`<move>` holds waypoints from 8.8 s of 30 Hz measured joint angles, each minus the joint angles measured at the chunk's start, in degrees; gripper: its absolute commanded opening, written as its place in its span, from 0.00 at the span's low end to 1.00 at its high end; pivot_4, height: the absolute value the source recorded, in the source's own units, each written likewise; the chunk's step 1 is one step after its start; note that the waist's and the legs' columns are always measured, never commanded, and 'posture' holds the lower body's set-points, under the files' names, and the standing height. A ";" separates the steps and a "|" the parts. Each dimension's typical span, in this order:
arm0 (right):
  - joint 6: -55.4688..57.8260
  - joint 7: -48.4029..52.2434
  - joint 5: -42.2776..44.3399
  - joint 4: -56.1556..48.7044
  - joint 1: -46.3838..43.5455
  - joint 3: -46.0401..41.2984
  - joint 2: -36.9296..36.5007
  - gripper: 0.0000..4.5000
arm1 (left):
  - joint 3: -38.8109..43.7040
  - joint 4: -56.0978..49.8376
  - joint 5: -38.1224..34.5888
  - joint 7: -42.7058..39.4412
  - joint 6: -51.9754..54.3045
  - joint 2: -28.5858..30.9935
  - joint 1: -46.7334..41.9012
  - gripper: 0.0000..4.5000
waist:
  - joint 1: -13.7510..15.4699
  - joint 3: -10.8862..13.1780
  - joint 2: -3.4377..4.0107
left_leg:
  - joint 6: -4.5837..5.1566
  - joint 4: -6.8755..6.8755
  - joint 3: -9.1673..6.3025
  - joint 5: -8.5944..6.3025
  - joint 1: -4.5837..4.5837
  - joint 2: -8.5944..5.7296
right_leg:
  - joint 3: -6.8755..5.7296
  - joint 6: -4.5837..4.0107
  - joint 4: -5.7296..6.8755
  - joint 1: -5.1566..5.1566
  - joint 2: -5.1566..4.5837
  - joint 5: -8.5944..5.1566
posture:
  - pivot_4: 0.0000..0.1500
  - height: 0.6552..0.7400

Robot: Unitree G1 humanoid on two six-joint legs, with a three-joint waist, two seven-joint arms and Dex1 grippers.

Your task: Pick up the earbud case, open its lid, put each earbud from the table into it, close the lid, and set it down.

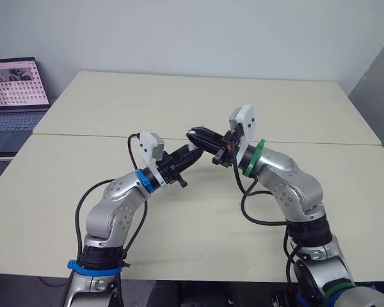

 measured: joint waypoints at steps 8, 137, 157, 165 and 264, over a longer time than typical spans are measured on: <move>-0.87 0.68 -0.10 0.21 1.06 0.17 -0.41 0.71 | -0.04 0.00 0.03 -0.24 0.13 0.25 0.05 0.16 | 0.01 0.00 0.00 | 0.00 0.00 0.00 0.00 0.00 0.00 | 0.01 0.00 0.00 0.00 0.00 0.00 | 1.00 1.00; -20.29 46.97 -31.42 37.01 4.88 5.29 -49.41 0.45 | 2.49 -4.29 2.31 0.75 -2.47 8.78 11.17 0.16 | -0.02 -0.05 -0.18 | 0.17 0.34 0.33 -0.13 0.71 -0.14 | 0.09 -0.29 -0.21 0.81 -0.34 -0.20 | 1.00 1.00; -21.05 46.92 -31.61 37.71 4.44 5.15 -48.85 0.45 | 2.45 -4.29 2.41 0.68 -2.51 8.77 10.93 0.16 | -0.15 -0.05 -0.18 | 0.17 0.35 0.35 -0.13 0.71 -0.13 | 0.11 -0.29 -0.20 0.80 -0.33 -0.20 | 1.00 1.00; -21.02 46.92 -31.59 37.70 4.45 5.09 -48.78 0.45 | 2.45 -4.29 2.45 0.66 -2.54 8.76 10.92 0.16 | -0.18 -0.05 -0.18 | 0.17 0.35 0.35 -0.13 0.72 -0.12 | 0.11 -0.29 -0.20 0.80 -0.32 -0.20 | 1.00 1.00; -26.16 39.58 -33.36 47.40 -12.54 9.54 -36.33 0.09 | 2.05 -5.76 4.22 4.49 -4.04 6.43 11.34 0.16 | 0.47 0.15 0.14 | 0.14 -0.07 0.24 -0.15 0.47 -0.20 | 0.10 0.12 -0.25 0.52 -0.30 -0.11 | 1.00 1.00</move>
